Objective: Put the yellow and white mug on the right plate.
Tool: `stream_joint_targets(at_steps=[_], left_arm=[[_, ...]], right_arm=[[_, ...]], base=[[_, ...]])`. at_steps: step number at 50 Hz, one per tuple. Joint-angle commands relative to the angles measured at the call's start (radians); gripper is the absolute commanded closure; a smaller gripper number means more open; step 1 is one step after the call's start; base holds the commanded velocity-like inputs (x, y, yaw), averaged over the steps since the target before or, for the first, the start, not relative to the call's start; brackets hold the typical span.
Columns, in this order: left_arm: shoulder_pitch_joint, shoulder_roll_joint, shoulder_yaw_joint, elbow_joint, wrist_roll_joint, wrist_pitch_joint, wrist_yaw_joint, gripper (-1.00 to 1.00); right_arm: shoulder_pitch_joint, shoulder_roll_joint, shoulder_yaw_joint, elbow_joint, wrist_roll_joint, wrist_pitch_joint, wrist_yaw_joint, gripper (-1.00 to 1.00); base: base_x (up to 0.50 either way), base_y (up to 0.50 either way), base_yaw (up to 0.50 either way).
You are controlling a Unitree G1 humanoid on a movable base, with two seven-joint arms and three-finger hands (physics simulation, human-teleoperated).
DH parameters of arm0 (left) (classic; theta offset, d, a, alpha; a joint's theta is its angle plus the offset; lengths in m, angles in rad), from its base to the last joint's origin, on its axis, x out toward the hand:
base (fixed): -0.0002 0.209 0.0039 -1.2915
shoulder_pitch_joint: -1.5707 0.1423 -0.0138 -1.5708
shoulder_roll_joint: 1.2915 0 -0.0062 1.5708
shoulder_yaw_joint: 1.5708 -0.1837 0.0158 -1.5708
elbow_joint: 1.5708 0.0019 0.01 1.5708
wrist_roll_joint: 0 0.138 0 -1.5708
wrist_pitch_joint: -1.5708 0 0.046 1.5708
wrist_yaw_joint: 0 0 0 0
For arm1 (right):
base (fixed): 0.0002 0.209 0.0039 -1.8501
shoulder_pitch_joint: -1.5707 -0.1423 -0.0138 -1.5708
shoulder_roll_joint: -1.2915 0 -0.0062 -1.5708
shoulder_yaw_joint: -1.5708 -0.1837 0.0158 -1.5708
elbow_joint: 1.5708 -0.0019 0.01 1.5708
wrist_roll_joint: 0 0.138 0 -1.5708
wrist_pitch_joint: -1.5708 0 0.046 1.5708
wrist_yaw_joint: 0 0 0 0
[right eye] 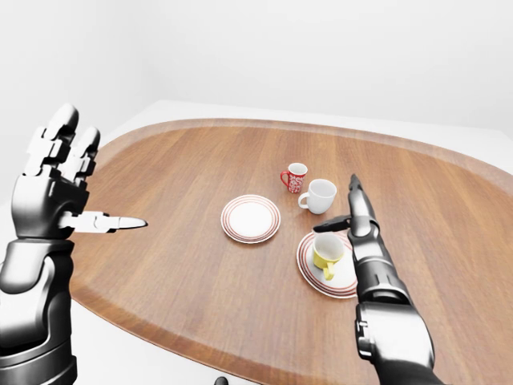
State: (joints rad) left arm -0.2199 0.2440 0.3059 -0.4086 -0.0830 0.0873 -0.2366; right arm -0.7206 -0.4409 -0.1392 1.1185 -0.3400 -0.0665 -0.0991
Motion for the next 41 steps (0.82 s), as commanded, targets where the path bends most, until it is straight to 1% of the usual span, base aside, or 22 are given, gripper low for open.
stream_joint_targets(at_steps=[1,2,7,8,12,13,23,29,30,33,37,41], left_arm=[[0.0,0.0,0.003,-0.023,-0.005,0.0,-0.002,-0.89],[-0.003,0.001,0.004,-0.021,-0.006,0.0,-0.002,-0.89],[-0.001,0.0,0.003,-0.026,-0.008,0.0,-0.001,-0.89],[-0.002,0.001,0.003,-0.035,-0.01,0.0,-0.001,-0.89],[-0.004,0.002,0.006,-0.044,-0.015,0.0,-0.002,-0.89],[-0.006,0.003,0.008,-0.049,-0.018,0.0,-0.002,-0.89],[-0.019,0.013,0.023,-0.124,-0.05,0.0,0.001,-0.89],[-0.033,0.024,0.04,-0.204,-0.084,0.0,0.006,-0.88],[-0.038,0.027,0.046,-0.228,-0.095,0.0,0.008,-0.89],[-0.047,0.034,0.053,-0.251,-0.112,0.0,0.012,-0.89],[-0.072,0.049,0.08,-0.314,-0.158,0.0,0.024,-0.89],[-0.094,0.066,0.105,-0.363,-0.209,0.0,0.043,-0.89]], right_arm=[[0.101,0.029,-0.024,-0.363,0.041,0.136,0.079,-1.0],[0.114,0.033,-0.028,-0.43,0.038,0.154,0.095,-1.0],[0.154,0.048,-0.045,-0.606,0.023,0.154,0.138,-1.0],[0.174,0.055,-0.051,-0.677,0.025,0.154,0.156,-1.0],[0.208,0.073,-0.063,-0.814,0.023,0.154,0.19,-1.0],[0.22,0.08,-0.063,-0.876,0.019,0.154,0.204,-1.0],[0.256,0.119,-0.06,-1.112,-0.008,0.154,0.267,-1.0],[0.249,0.125,-0.062,-1.254,-0.02,0.154,0.32,-1.0],[0.245,0.125,-0.06,-1.325,-0.025,0.154,0.344,-1.0],[0.236,0.125,-0.059,-1.393,-0.035,0.154,0.372,-1.0],[0.211,0.133,-0.066,-1.527,-0.017,0.154,0.415,-1.0],[0.18,0.124,-0.057,-1.625,-0.016,0.154,0.441,-1.0]], base=[[0.0,0.0,0.0],[0.0,0.0,0.0],[0.0,0.0,0.0],[0.0,0.0,0.0],[0.0,0.0,0.0],[0.0,0.0,0.0],[0.0,0.0,0.0],[0.0,0.0,0.0],[0.0,0.0,0.0],[0.0,0.0,0.0],[0.0,0.0,0.0],[0.0,0.0,0.0]])
